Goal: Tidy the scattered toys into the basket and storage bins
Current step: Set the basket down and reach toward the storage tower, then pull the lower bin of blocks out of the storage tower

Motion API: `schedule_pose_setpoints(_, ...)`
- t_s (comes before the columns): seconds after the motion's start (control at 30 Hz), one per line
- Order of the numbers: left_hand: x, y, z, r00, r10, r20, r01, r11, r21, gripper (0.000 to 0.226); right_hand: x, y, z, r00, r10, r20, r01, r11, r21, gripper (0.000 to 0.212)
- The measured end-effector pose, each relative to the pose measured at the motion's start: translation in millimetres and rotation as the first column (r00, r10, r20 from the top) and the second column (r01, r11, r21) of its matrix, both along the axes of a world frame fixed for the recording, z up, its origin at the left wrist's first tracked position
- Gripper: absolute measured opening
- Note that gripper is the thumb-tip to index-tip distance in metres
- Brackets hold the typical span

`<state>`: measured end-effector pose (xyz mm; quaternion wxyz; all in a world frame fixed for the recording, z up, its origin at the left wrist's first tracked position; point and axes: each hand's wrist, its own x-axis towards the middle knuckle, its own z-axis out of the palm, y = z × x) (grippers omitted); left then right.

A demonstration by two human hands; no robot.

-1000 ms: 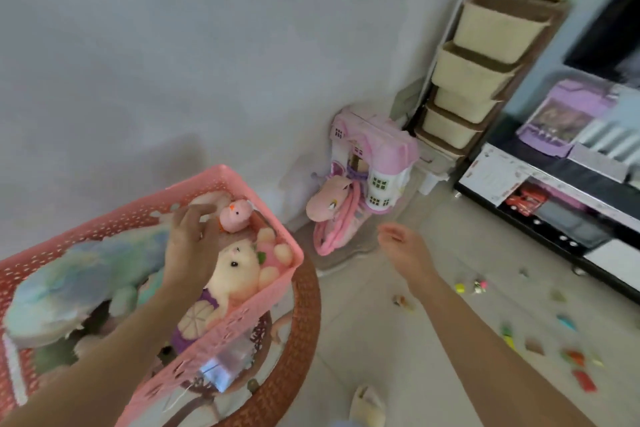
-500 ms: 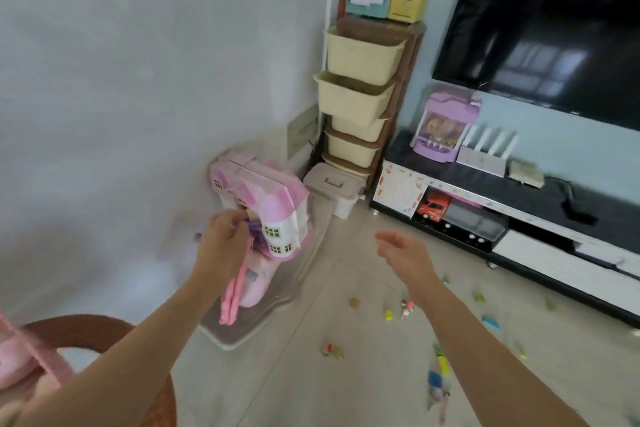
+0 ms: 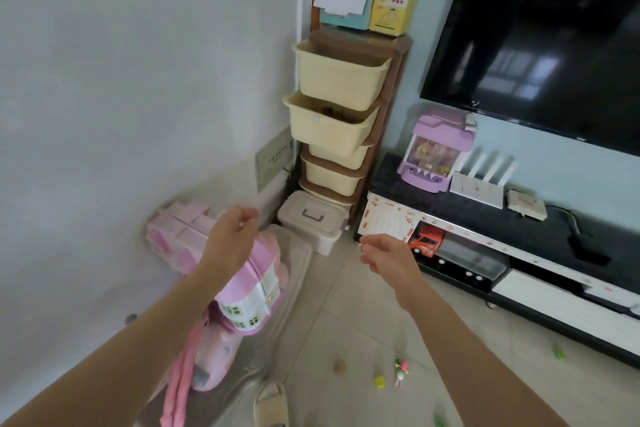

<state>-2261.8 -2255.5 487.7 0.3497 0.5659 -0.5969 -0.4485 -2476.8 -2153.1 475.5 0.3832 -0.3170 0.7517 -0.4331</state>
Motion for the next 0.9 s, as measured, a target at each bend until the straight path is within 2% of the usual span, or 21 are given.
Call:
schedule_pose_setpoints(0.13,-42.1,-88.5,2.7,0.999,-0.028,-0.035,0.029,0.999,0.041,0.024,-30.4,-85.3,8.3,1.000,-0.018,0.022,0.018,1.000,0.015,0.019)
schedule_pose_setpoints(0.3,-84.9,-172.3,13.9,0.996,-0.089,-0.032,0.090,0.995,0.045,0.015,-65.1,-167.3,19.5,0.997,-0.059,0.051,0.060,0.998,-0.013,0.015)
schedule_pose_setpoints(0.43,-121.4,-220.5,17.1,0.993,-0.116,-0.036,0.119,0.988,0.099,0.016,-94.8,-219.2,22.8,0.999,-0.031,0.039,0.032,0.999,-0.017,0.015)
schedule_pose_setpoints(0.67,-201.9,-309.4,4.1,0.995,-0.047,-0.089,0.066,0.973,0.221,0.024,-174.3,-337.7,25.0,0.997,0.081,-0.003,-0.081,0.996,-0.041,0.021)
schedule_pose_setpoints(0.73,-229.4,-336.9,0.2,0.994,-0.021,-0.105,0.047,0.966,0.253,0.020,-196.4,-373.6,26.2,0.994,0.101,0.036,-0.099,0.993,-0.060,0.023)
schedule_pose_setpoints(0.83,-283.1,-381.2,-5.6,0.977,0.115,-0.180,-0.038,0.922,0.385,0.010,-239.6,-431.0,28.6,0.985,0.106,0.139,-0.102,0.994,-0.032,0.028)
schedule_pose_setpoints(0.9,-311.4,-401.7,-10.8,0.975,0.150,-0.166,-0.057,0.884,0.463,0.018,-261.1,-457.0,30.3,0.965,0.063,0.254,-0.064,0.998,-0.003,0.033)
